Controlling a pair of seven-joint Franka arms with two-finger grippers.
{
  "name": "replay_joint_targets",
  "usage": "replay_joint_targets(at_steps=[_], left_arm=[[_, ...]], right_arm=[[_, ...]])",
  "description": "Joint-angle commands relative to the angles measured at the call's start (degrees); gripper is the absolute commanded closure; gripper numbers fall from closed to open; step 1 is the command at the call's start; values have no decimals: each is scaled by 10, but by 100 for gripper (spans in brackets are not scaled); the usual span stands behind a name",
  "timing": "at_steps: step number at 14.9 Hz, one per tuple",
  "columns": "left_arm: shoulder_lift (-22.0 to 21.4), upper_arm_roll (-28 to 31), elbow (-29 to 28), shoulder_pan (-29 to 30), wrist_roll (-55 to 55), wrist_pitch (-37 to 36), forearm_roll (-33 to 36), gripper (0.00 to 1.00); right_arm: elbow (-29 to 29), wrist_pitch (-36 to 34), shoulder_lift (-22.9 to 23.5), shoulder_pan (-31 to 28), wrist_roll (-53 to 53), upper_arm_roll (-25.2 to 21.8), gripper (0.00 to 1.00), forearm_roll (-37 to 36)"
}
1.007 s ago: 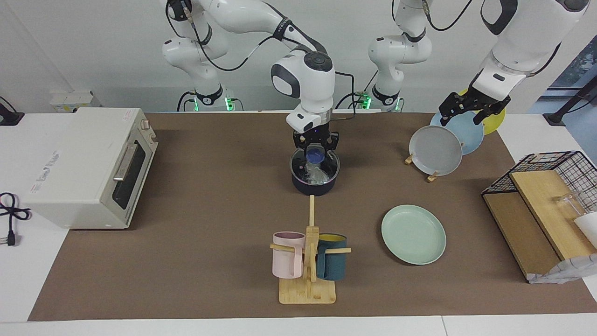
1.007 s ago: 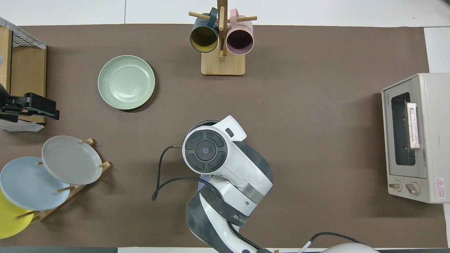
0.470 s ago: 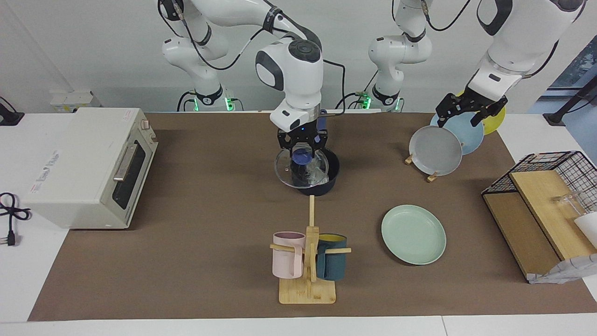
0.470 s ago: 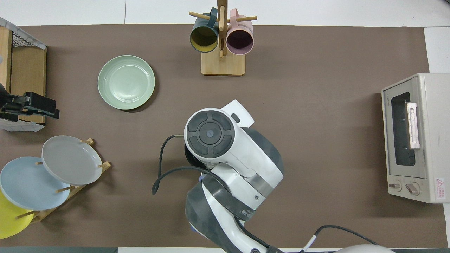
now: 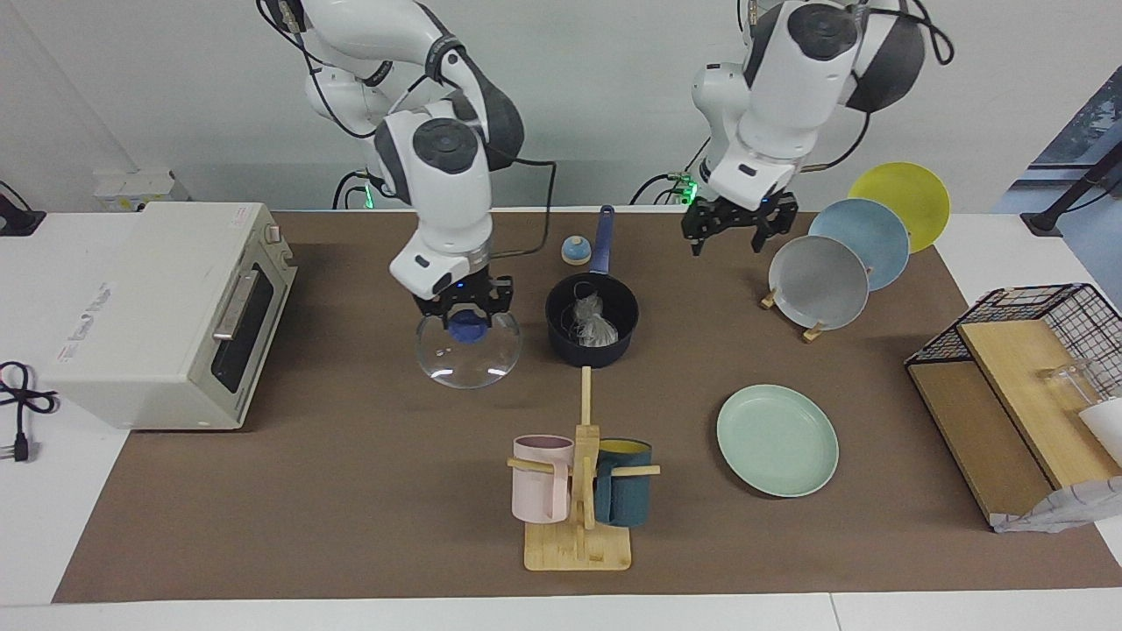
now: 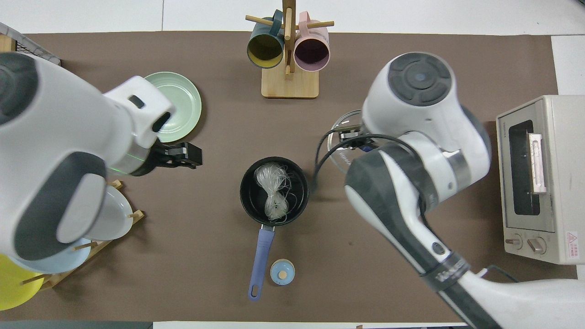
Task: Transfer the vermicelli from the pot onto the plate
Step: 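Carry the lid away with the right gripper while the left gripper reaches the pot, then grasp the vermicelli with the left gripper while the right gripper sets the lid down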
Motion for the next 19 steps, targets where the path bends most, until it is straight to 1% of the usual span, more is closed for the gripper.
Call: replay_joint_targets(at_steps=[1,3,5,6,8,11,13,15,16,17,18,19], left_arm=[[-4,11,-96,-72,-68,99,-10,0],[25,11,-135,-108,-80,182,-12,0],[61,11,-142,-132,-99,225,-17,0],[74,11,-142,-140,-106,236,-17,0],[91,11,-146,-147,-106,257,-17,0],[113,11,-157,-150,-106,294,-17,0],[132,11,-157,-159,-107,308,-17,0],[149,11,-157,-162,-107,320,-17,0],[151,11,-156,-162,-106,321,-17,0],[152,11,-156,-162,-106,321,-17,2],[152,11,-156,-162,-104,320,-17,13],[152,11,-156,-162,-104,318,-17,45]], right_arm=[[-63,17,-33,-71,-88,8,45,0],[-131,85,-55,-105,-120,8,45,0],[-194,136,-77,-119,-124,8,45,18],[-207,141,-84,-118,-121,7,45,43],[-234,155,-95,-119,-125,7,45,52],[-293,240,-109,-124,-126,7,45,56],[-323,254,-121,-125,-131,7,45,56],[-335,275,-125,-128,-138,7,44,56],[-340,279,-125,-132,-145,6,44,56],[-342,280,-125,-136,-164,6,43,56],[-342,279,-124,-136,-169,6,37,56],[-339,279,-123,-136,-167,6,18,57]])
